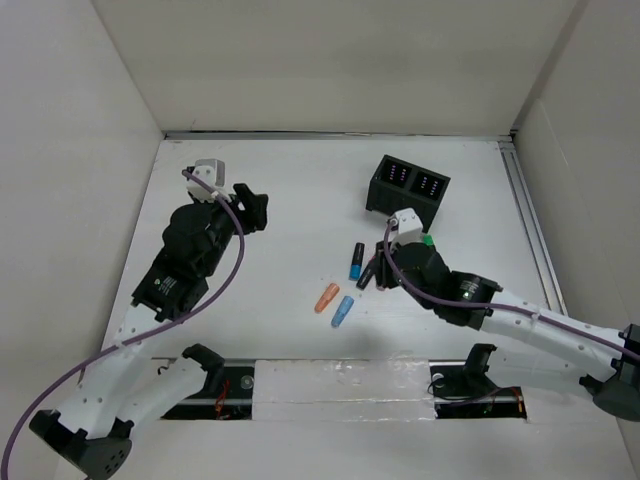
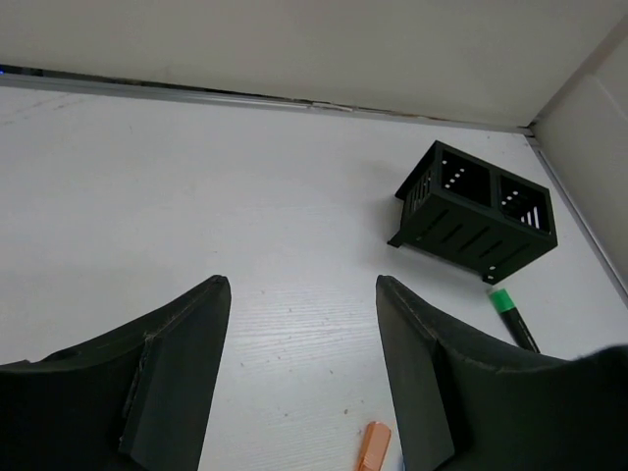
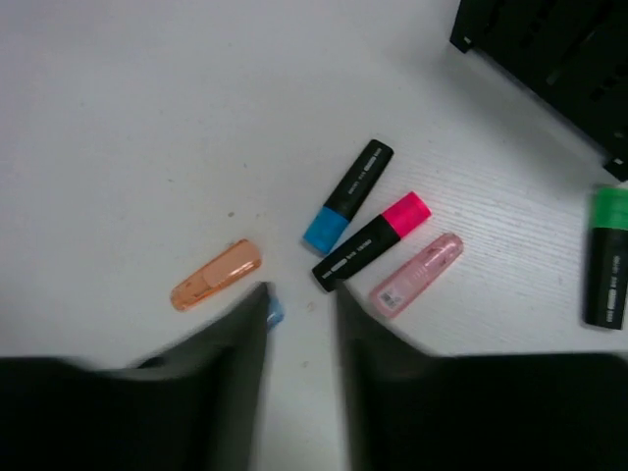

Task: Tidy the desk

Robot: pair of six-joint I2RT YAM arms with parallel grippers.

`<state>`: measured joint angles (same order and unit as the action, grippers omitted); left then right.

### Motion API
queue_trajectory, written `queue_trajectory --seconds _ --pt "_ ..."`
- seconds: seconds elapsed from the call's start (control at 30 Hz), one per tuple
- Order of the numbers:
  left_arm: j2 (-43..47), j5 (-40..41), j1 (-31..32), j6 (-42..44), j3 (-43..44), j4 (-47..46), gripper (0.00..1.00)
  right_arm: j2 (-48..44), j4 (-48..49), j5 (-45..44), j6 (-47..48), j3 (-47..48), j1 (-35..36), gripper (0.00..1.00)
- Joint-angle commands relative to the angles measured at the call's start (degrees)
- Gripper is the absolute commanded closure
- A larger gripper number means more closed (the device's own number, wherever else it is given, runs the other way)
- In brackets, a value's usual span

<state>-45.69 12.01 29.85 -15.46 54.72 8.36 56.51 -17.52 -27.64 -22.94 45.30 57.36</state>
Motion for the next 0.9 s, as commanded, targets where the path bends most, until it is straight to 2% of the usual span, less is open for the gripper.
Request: queue_trajectory --seconds 0.0,0.03,0.07,0.17,0.2,0.27,0.3,0.33,0.4,0.43,0.47,0.57,0.7,0.77,0.8,0.87 --pt "2.19 -1.29 -0.31 1.05 -0.75 -3.26 0.43 -0.09 -2.78 -4.87 -3.77 0.14 -0.06 0.83" --pt "2.1 -0.77 -0.31 1.14 -0.75 -2.91 0.43 0.26 -4.79 -6.45 -5.09 0.4 -0.58 1.0" --pt "1.84 -0.93 -0.31 1.14 -0.84 -2.82 0.44 0.44 -4.98 -6.55 -5.45 0.58 -1.28 1.0" --pt "1.4 -3.21 -0.31 1.4 -1.37 -3.44 0.56 1.58 -2.79 -4.28 -5.1 -0.38 -6.81 1.0" --pt "1.48 -3.31 -0.31 1.49 -1.37 -3.61 0.64 1.93 -1.83 -2.61 -4.66 -0.73 -10.39 1.0" --pt "1.66 -2.52 -0.31 1.4 -1.46 -3.62 0.74 3.51 2.91 3.88 -3.17 -1.7 -13.49 1.0" --pt "1.83 -2.34 -0.31 1.31 -1.63 -3.61 0.84 4.3 4.23 5.65 -2.64 -1.79 -14.46 1.0" --pt "2.1 -2.43 -0.31 1.23 -1.55 -3.53 0.87 5.27 7.03 8.71 -1.33 -1.44 -15.08 1.0" --pt "2.36 -2.52 -0.31 1.05 -1.55 -3.53 0.96 9.39 8.37 9.71 -0.62 -0.04 -15.09 0.82" --pt "2.36 -2.43 -0.31 1.05 -1.55 -3.53 0.97 11.06 7.68 9.62 -0.7 1.01 -15.09 0.75" --pt "2.45 -2.08 -0.31 1.05 -1.72 -3.61 0.97 12.82 7.15 9.97 -0.7 3.37 -14.48 0.59" --pt "2.62 -1.91 -0.31 1.05 -1.46 -3.26 0.95 20.63 7.76 10.5 1.4 7.32 -13.16 0.38" --pt "3.59 0.55 -0.31 1.23 -1.98 -3.53 0.8 29.69 6.53 9.36 1.76 11.82 -12.11 0.32" --pt "3.77 0.12 -0.31 1.14 -1.9 -3.44 0.76 33.39 7.94 10.5 1.67 12.62 -12.1 0.31" --pt "3.94 -0.32 -0.31 1.22 -1.9 -3.44 0.68 34.53 7.94 10.41 1.58 13.23 -12.1 0.31" --pt "4.21 -0.58 -0.31 1.23 -2.07 -3.79 0.61 36.91 7.85 9.1 1.14 14.47 -11.57 0.31"
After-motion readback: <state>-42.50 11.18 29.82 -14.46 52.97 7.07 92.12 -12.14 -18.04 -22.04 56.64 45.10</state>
